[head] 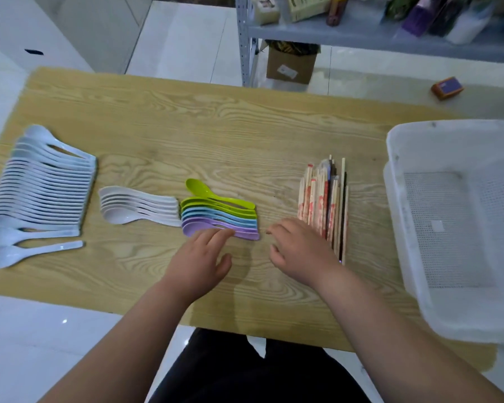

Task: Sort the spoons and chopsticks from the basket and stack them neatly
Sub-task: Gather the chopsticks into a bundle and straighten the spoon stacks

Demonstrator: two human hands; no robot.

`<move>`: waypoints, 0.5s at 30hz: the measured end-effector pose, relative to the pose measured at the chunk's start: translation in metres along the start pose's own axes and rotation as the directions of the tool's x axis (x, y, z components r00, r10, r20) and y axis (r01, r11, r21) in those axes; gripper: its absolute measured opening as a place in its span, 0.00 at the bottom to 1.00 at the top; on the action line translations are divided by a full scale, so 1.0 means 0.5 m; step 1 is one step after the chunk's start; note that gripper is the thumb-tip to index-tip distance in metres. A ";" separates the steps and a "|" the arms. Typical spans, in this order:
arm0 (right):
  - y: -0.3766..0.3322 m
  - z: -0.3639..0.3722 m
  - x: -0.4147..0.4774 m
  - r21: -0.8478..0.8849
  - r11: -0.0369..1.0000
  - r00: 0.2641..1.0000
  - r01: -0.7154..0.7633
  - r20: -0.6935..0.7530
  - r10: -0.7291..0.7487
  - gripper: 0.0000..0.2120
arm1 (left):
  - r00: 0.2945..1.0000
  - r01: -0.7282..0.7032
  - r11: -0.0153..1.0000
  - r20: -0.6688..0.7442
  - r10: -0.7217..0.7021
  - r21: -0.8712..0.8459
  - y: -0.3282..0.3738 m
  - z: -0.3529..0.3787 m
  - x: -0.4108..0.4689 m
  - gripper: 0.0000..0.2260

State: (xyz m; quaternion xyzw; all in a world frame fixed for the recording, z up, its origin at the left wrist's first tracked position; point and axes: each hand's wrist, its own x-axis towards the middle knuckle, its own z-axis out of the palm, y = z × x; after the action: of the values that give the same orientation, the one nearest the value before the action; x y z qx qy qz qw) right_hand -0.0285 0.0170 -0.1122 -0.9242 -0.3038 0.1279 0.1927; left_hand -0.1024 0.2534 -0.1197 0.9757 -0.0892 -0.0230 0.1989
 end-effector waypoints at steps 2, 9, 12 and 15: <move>-0.031 0.013 0.034 0.011 0.999 0.999 -0.038 0.028 0.038 0.20 | 0.998 0.047 0.999 -0.031 -0.047 0.007 -0.052 -0.023 -0.006 0.21; -0.087 0.054 0.155 0.005 0.988 0.986 -0.155 0.054 0.155 0.22 | 0.996 0.022 0.992 -0.089 -0.012 0.121 -0.188 -0.053 0.062 0.35; -0.092 0.064 0.193 0.021 0.972 0.973 -0.233 0.012 0.233 0.21 | 0.995 -0.022 0.985 0.101 0.005 0.170 -0.209 -0.042 0.099 0.42; -0.085 0.066 0.217 0.007 0.955 0.953 -0.296 0.075 0.295 0.17 | 0.988 -0.060 0.986 0.153 0.037 0.153 -0.212 -0.033 0.119 0.37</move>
State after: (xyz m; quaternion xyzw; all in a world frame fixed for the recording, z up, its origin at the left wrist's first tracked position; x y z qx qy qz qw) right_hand 0.0231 0.1239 -0.1362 -0.9522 -0.1678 0.1918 0.1686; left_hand -0.0248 0.3448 -0.1466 0.9813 -0.1292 -0.0844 0.1147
